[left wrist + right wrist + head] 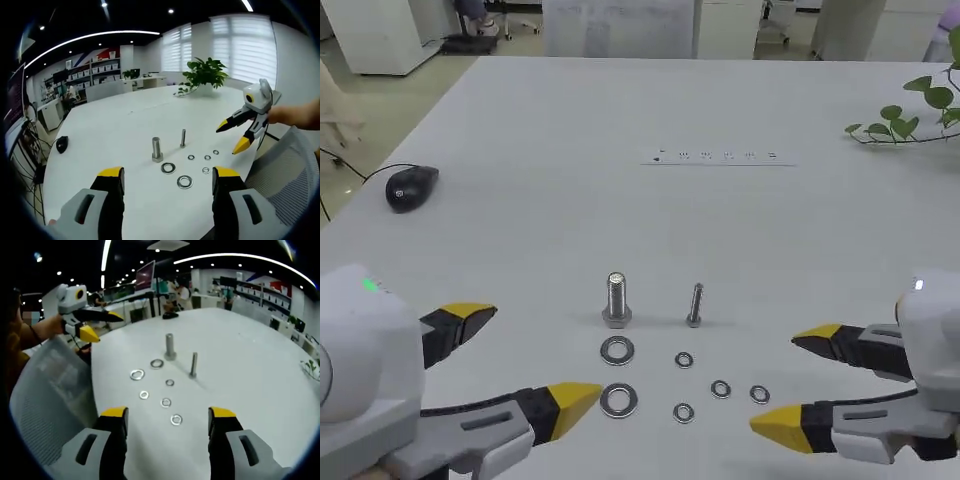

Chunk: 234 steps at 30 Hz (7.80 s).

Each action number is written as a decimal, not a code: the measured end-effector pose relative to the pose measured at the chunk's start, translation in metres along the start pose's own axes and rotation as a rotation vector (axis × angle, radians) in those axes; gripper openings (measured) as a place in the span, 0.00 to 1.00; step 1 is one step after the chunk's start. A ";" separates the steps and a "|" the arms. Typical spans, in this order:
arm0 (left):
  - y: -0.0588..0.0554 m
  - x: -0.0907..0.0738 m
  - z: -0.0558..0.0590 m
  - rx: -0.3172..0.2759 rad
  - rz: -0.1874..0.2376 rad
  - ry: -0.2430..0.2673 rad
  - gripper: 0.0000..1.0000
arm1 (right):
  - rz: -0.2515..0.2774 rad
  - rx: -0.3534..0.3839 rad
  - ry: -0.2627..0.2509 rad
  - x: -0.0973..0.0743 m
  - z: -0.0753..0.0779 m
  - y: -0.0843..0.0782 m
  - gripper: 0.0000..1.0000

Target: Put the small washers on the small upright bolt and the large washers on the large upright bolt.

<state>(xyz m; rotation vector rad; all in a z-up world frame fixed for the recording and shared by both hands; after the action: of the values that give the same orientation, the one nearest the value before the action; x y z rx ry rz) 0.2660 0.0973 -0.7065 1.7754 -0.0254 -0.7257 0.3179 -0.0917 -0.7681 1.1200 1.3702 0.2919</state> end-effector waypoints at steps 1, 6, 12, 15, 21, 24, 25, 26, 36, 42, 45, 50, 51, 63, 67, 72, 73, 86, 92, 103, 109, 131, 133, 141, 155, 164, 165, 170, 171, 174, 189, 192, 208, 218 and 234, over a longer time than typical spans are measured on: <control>0.000 0.001 0.000 0.006 -0.004 0.000 0.71 | -0.005 -0.002 0.005 0.001 0.000 0.000 0.67; 0.000 0.002 0.001 0.012 -0.004 -0.005 0.71 | -0.046 -0.023 0.033 0.009 -0.001 -0.004 0.65; -0.002 0.002 0.001 0.010 -0.007 -0.006 0.71 | -0.094 -0.067 0.057 0.017 -0.003 -0.005 0.65; -0.002 0.001 0.000 0.008 -0.001 -0.002 0.71 | -0.118 -0.092 0.070 0.020 -0.003 -0.005 0.64; 0.000 -0.001 -0.003 0.002 0.008 0.002 0.71 | -0.172 -0.146 0.085 0.023 0.000 -0.008 0.63; 0.001 -0.001 -0.005 0.002 0.010 0.007 0.71 | -0.208 -0.175 0.092 0.024 0.003 -0.010 0.63; 0.001 -0.001 -0.005 0.000 0.012 0.008 0.71 | -0.218 -0.182 0.094 0.025 0.004 -0.010 0.63; 0.001 -0.001 -0.006 -0.001 0.014 0.010 0.71 | -0.229 -0.189 0.096 0.025 0.005 -0.011 0.63; 0.002 -0.003 -0.009 -0.016 0.024 0.024 0.71 | -0.318 -0.257 0.119 0.031 0.010 -0.015 0.59; 0.003 -0.004 -0.009 -0.020 0.026 0.026 0.71 | -0.388 -0.327 0.131 0.033 0.012 -0.021 0.53; 0.004 -0.005 -0.009 -0.023 0.033 0.027 0.71 | -0.426 -0.350 0.145 0.034 0.012 -0.024 0.53; 0.004 -0.004 -0.009 -0.026 0.035 0.029 0.70 | -0.481 -0.405 0.156 0.034 0.014 -0.027 0.48; 0.004 -0.005 -0.009 -0.028 0.035 0.030 0.70 | -0.495 -0.416 0.164 0.033 0.014 -0.027 0.45; -0.004 -0.006 -0.007 -0.064 0.040 0.042 0.70 | -0.567 -0.477 0.188 0.034 0.012 -0.030 0.33; -0.003 -0.006 -0.008 -0.065 0.046 0.047 0.70 | -0.586 -0.496 0.195 0.034 0.010 -0.030 0.30; -0.004 -0.005 -0.009 -0.062 0.050 0.049 0.70 | -0.620 -0.528 0.193 0.034 0.012 -0.030 0.25; -0.004 -0.005 -0.010 -0.057 0.049 0.051 0.70 | -0.624 -0.533 0.193 0.034 0.012 -0.030 0.25; -0.002 -0.006 -0.011 -0.023 0.054 0.058 0.70 | -0.654 -0.584 0.196 0.035 0.011 -0.030 0.20; -0.003 -0.006 -0.012 -0.017 0.052 0.060 0.70 | -0.657 -0.565 0.187 0.035 0.012 -0.030 0.20; -0.004 -0.005 -0.012 -0.011 0.044 0.058 0.70 | -0.676 -0.578 0.177 0.034 0.016 -0.031 0.16; -0.004 -0.004 -0.011 -0.001 0.039 0.055 0.70 | -0.686 -0.577 0.175 0.034 0.016 -0.031 0.16; -0.007 -0.003 -0.010 0.005 0.028 0.048 0.70 | -0.683 -0.558 0.174 0.029 0.016 -0.021 0.12; -0.007 -0.003 -0.009 0.003 0.031 0.045 0.70 | -0.678 -0.558 0.175 0.028 0.016 -0.015 0.12; -0.008 -0.003 -0.009 0.006 0.027 0.044 0.70 | -0.636 -0.580 0.153 0.030 0.023 0.026 0.12; -0.008 -0.004 -0.010 0.004 0.028 0.043 0.70 | -0.589 -0.636 0.110 0.050 0.030 0.093 0.12; -0.009 -0.004 -0.016 0.016 0.030 0.039 0.70 | -0.632 -0.633 0.122 0.056 0.028 0.085 0.12; -0.009 -0.003 -0.016 0.019 0.027 0.035 0.70 | -0.635 -0.637 0.121 0.058 0.028 0.084 0.12; -0.009 -0.002 -0.013 0.034 0.023 0.026 0.70 | -0.644 -0.630 0.125 0.062 0.028 0.082 0.12; -0.009 -0.002 -0.014 0.034 0.023 0.027 0.70 | -0.647 -0.633 0.124 0.063 0.028 0.081 0.12; -0.009 -0.003 -0.015 0.029 0.025 0.031 0.70 | -0.655 -0.641 0.117 0.066 0.030 0.080 0.12; -0.009 -0.003 -0.016 0.028 0.022 0.030 0.70 | -0.686 -0.640 0.121 0.094 0.042 0.052 0.13; -0.009 -0.003 -0.016 0.030 0.023 0.029 0.70 | -0.686 -0.638 0.122 0.096 0.041 0.048 0.13; -0.010 -0.003 -0.019 0.033 0.020 0.031 0.70 | -0.661 -0.633 0.112 0.097 0.048 0.045 0.19; -0.010 -0.001 -0.017 0.048 0.020 0.024 0.70 | -0.666 -0.604 0.103 0.071 0.046 0.040 0.19; -0.006 -0.005 -0.017 0.039 0.041 0.039 0.71 | -0.693 -0.576 0.193 0.058 -0.001 -0.001 0.20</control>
<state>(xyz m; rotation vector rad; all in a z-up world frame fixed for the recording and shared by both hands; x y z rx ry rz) 0.2683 0.1160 -0.7073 1.8206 -0.0502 -0.6648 0.3314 -0.0487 -0.8047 0.1169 1.6164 0.2619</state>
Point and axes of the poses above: the centre of the closed fingertips' face, and the gripper's own axes: x roughly forward along the fingers, z roughly to its right, y roughly out of its top, the point moved 1 cm from there along -x, roughly backward along the fingers, and after that the axes turned 10 degrees about x, right-handed, at the moved point
